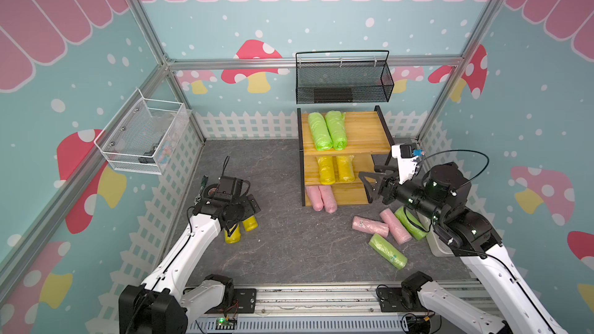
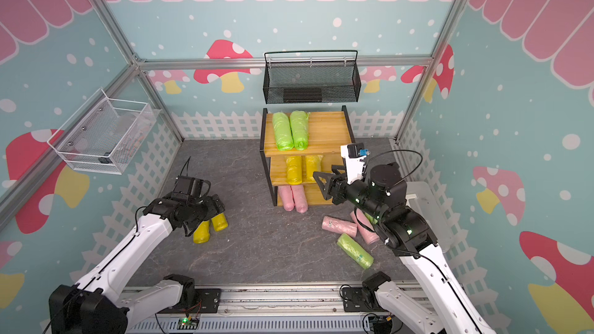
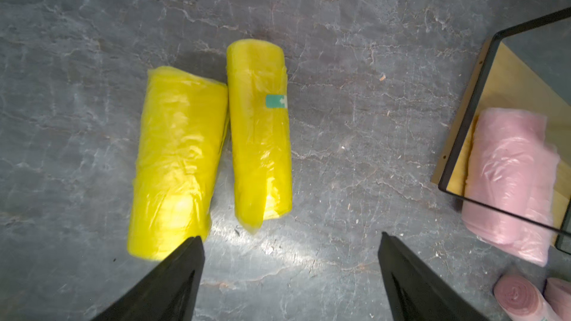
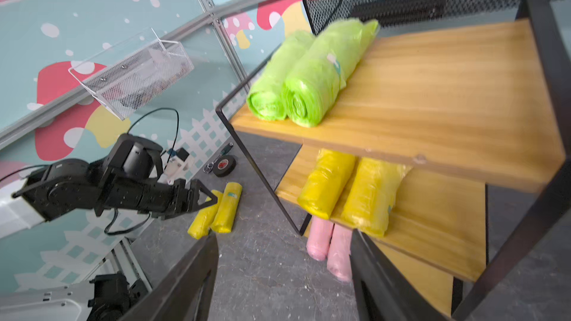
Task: Sort the rolls of trash bags by color and place them on the shelf
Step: Place the roll of trash bags on the shelf.
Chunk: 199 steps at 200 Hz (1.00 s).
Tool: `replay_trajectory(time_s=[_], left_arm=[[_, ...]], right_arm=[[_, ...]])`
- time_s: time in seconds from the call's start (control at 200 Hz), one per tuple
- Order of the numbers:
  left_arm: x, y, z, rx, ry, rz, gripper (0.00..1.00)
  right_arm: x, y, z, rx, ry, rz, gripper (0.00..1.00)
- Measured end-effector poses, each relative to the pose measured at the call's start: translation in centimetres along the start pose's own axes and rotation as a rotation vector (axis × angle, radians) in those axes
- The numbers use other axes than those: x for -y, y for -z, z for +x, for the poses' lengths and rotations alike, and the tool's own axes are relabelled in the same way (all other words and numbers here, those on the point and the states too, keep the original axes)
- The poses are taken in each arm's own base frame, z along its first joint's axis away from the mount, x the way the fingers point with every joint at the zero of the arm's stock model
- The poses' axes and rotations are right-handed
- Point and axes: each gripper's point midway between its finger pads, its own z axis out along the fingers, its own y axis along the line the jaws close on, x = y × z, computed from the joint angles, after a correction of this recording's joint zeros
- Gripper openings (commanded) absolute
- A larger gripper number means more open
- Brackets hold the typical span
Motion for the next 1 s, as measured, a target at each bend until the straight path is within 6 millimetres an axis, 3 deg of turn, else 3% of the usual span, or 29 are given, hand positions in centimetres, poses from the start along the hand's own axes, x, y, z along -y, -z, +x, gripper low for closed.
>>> replay_trajectory(time_s=[0.125, 0.22, 0.44, 0.72, 0.996], left_arm=[[-0.4, -2.5, -0.7, -0.040, 0.013, -0.024, 0.82], [-1.1, -4.6, -0.9, -0.089, 0.037, -0.044, 0.79], [-0.6, -7.9, -1.4, -0.160, 0.037, -0.047, 0.76], [-0.3, -8.7, -2.2, -0.155, 0.013, -0.044, 0.76], [-1.1, -9.6, -3.7, -0.139, 0.013, -0.103, 0.79]], right_arm=[[1.4, -0.1, 4.5, -0.080, -0.044, 0.027, 0.70], [2.0, 0.2, 6.4, -0.114, -0.072, 0.044, 0.70], [2.0, 0.6, 6.5, -0.109, -0.091, 0.046, 0.70], [2.5, 0.1, 7.8, -0.141, -0.113, 0.055, 0.70], [2.6, -0.1, 8.7, -0.162, -0.130, 0.054, 0.70]])
